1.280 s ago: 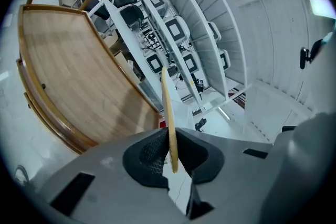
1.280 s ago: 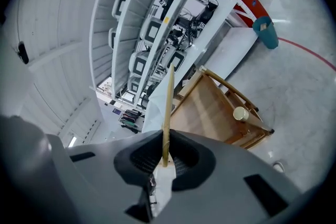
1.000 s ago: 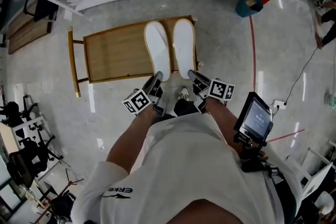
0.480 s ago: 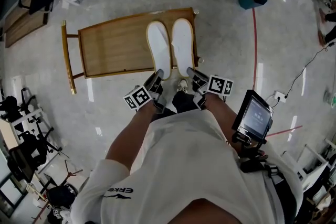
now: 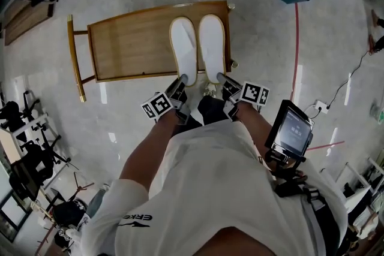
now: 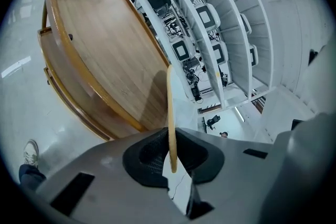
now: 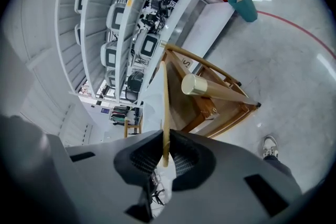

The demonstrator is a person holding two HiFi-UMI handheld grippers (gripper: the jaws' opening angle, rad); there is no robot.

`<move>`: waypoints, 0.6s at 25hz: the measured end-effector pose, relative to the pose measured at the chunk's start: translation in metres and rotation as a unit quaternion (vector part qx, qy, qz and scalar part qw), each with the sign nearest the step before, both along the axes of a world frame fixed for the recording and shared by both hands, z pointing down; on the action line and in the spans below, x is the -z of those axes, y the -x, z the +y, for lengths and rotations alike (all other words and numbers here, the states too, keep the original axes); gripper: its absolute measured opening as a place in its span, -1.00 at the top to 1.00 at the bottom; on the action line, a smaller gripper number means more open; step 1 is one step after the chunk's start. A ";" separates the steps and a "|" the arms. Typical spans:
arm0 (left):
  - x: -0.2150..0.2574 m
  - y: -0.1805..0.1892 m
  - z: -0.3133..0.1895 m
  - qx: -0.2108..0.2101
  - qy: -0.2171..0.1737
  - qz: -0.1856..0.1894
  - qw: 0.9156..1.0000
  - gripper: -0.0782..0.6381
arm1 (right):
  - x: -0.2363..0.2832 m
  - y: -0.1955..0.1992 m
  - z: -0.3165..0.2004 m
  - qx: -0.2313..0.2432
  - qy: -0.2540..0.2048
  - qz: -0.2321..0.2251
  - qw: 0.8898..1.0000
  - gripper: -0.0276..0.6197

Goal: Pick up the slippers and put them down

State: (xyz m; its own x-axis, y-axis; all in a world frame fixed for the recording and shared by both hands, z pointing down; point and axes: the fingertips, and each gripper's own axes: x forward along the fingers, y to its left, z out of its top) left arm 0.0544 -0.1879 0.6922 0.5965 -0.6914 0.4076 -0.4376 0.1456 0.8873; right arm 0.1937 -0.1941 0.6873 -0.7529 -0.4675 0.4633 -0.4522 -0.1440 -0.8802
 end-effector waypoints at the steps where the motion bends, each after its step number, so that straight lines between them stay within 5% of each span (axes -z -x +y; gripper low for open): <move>1: -0.002 0.001 0.000 0.000 0.003 0.002 1.000 0.70 | -0.002 -0.001 0.000 -0.002 0.002 -0.001 1.000 0.81; 15: -0.026 0.008 0.005 -0.007 0.034 0.010 0.999 0.69 | -0.018 -0.004 0.005 -0.026 0.025 0.001 0.999 0.81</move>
State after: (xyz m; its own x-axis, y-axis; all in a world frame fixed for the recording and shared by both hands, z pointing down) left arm 0.0469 -0.1832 0.7187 0.6145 -0.6544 0.4406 -0.4222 0.1991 0.8844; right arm 0.1974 -0.1887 0.7056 -0.7269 -0.4825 0.4887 -0.4446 -0.2117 -0.8703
